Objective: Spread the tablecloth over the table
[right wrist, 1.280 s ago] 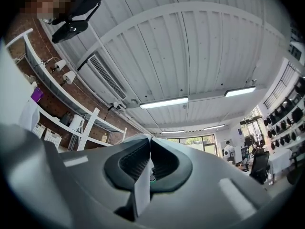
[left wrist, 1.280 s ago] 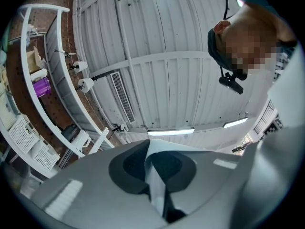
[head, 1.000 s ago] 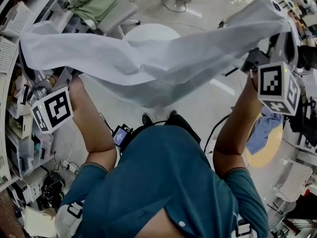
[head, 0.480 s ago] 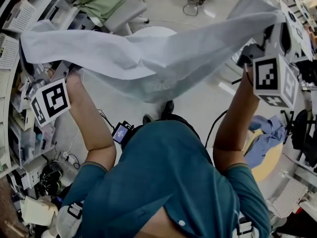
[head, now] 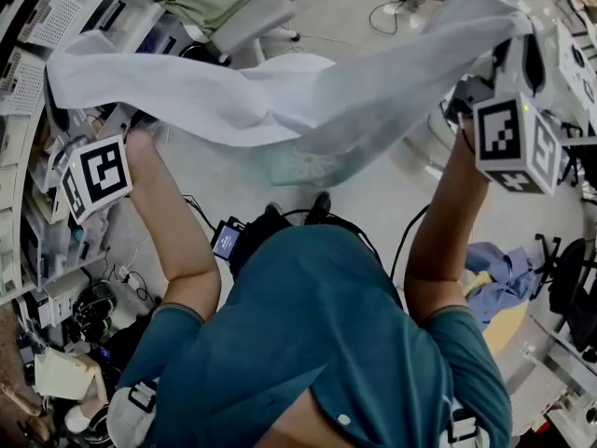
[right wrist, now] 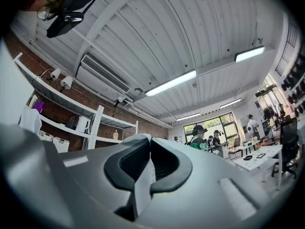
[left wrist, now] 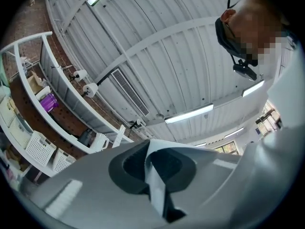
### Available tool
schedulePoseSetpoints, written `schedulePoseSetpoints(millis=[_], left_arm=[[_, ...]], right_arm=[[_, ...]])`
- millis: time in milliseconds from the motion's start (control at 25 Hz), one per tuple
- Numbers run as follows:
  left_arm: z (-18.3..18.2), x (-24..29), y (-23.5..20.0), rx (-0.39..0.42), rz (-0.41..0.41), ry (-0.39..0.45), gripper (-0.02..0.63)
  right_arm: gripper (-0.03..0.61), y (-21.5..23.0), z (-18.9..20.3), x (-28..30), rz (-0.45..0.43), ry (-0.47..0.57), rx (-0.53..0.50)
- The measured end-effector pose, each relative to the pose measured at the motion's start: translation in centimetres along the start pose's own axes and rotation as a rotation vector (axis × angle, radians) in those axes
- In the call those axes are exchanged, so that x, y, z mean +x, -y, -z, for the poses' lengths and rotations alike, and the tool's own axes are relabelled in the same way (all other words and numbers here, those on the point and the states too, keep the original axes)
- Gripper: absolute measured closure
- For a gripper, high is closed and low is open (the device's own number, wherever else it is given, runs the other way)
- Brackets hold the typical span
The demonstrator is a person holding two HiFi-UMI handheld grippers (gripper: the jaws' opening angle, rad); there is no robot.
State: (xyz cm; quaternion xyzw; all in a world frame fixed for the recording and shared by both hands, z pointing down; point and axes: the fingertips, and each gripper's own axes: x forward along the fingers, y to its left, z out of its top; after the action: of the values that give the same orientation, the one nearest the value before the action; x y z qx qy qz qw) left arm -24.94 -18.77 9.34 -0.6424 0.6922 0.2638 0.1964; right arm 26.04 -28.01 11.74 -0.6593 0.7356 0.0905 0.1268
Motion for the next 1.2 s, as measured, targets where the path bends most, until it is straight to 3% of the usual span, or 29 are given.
schedulePoseSetpoints(millis=[240,640,1200], left_arm=[[1.8,1.6,0.6,0.013,0.001,-0.022,0.615],[7.0,4.8,-2.2,-0.014,-0.013,-0.059,0.615],[20.0,12.3,-7.3,-0.095,-0.017,-0.204,0.615]], right_arm=[[0.566,0.8,1.7,1.5,0.005,-0.023,0.012],[0.565,0.5,5.1,4.7,0.059,-0.076,-0.017],[0.565,-1.0,11.3,12.8,0.148,-0.165,-0.093]])
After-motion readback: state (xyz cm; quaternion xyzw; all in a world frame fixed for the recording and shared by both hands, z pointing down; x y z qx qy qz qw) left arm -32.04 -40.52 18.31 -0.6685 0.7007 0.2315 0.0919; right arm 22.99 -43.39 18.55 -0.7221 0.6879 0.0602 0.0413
